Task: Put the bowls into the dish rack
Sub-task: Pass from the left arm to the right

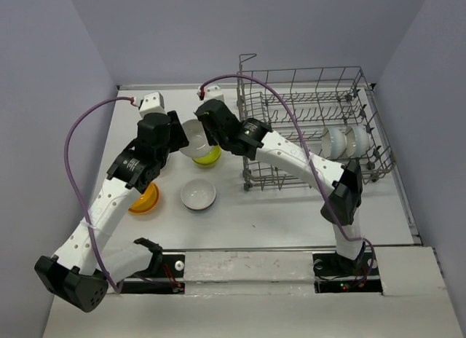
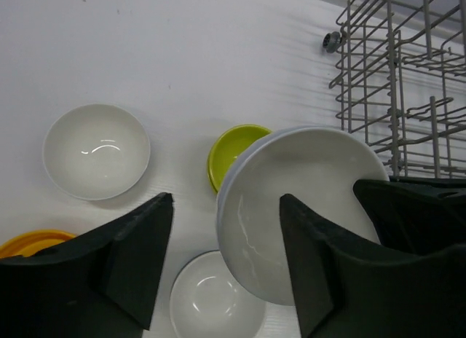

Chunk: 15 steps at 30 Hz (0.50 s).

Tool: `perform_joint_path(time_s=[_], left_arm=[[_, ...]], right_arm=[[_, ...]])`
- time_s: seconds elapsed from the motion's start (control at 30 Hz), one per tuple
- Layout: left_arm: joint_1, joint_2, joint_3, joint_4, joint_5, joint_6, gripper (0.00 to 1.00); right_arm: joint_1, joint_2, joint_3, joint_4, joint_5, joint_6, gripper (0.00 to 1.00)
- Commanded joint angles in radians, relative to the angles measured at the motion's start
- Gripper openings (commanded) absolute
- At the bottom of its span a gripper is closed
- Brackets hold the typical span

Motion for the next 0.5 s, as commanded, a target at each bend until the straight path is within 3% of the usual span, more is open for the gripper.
perform_joint_path(time_s=[0.0, 0.1, 0.17, 0.33, 0.47], left_arm=[[-0.003, -0.048, 0.041, 0.076, 0.011, 0.019, 0.75], [-0.003, -0.054, 0.087, 0.067, 0.017, 0.039, 0.91], [-0.003, -0.065, 0.136, 0.058, 0.009, 0.055, 0.93], [-0.003, -0.172, 0.134, 0.126, -0.007, 0.104, 0.97], [-0.003, -0.2, 0.111, 0.157, 0.048, 0.121, 0.99]], right_arm=[[0.007, -0.124, 0.004, 0.053, 0.057, -0.011, 0.01], [0.007, -0.155, 0.004, 0.057, 0.106, -0.026, 0.01], [0.007, -0.19, 0.006, 0.057, 0.15, -0.048, 0.01], [-0.031, -0.284, -0.011, 0.122, 0.492, -0.169, 0.01], [-0.146, -0.403, -0.105, 0.308, 0.695, -0.409, 0.01]])
